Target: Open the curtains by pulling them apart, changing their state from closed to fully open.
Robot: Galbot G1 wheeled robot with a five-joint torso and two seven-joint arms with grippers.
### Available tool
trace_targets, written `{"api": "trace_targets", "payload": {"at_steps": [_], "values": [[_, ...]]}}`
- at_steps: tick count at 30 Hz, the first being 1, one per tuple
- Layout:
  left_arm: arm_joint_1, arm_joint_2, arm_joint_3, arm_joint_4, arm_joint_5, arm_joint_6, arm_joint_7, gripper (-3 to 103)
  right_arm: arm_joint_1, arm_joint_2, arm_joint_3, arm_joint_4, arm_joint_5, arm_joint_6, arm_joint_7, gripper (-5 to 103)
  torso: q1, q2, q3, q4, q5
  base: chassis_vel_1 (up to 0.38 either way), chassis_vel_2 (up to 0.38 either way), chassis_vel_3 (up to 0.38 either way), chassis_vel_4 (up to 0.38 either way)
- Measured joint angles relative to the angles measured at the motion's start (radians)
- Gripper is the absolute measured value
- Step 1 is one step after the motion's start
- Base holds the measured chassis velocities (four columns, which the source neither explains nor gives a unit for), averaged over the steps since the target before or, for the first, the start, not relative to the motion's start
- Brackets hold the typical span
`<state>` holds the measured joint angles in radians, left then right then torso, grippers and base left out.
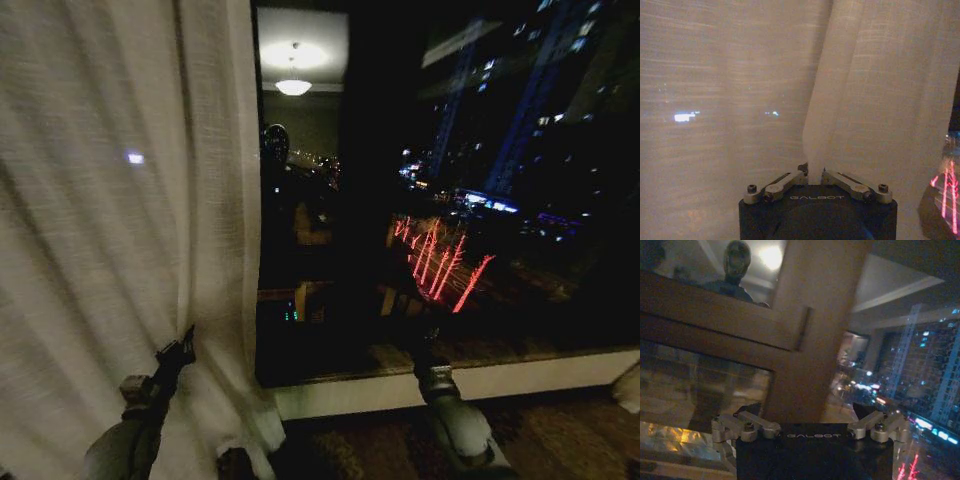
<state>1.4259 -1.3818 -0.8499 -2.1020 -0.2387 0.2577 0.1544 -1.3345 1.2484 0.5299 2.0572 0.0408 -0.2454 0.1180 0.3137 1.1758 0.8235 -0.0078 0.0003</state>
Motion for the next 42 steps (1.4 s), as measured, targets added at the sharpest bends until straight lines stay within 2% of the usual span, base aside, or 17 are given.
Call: {"api": "trace_targets", "payload": {"at_steps": [42], "values": [[0.084, -0.043, -0.028, -0.105, 0.003, -0.031, -0.004, 0, -0.057, 0.019, -0.035, 0.091, -0.019, -0.002, -0.009, 100, 0.000, 0.000, 0.000, 0.0001, 0.0002, 0.354, 0.353, -0.356, -0.349]]}}
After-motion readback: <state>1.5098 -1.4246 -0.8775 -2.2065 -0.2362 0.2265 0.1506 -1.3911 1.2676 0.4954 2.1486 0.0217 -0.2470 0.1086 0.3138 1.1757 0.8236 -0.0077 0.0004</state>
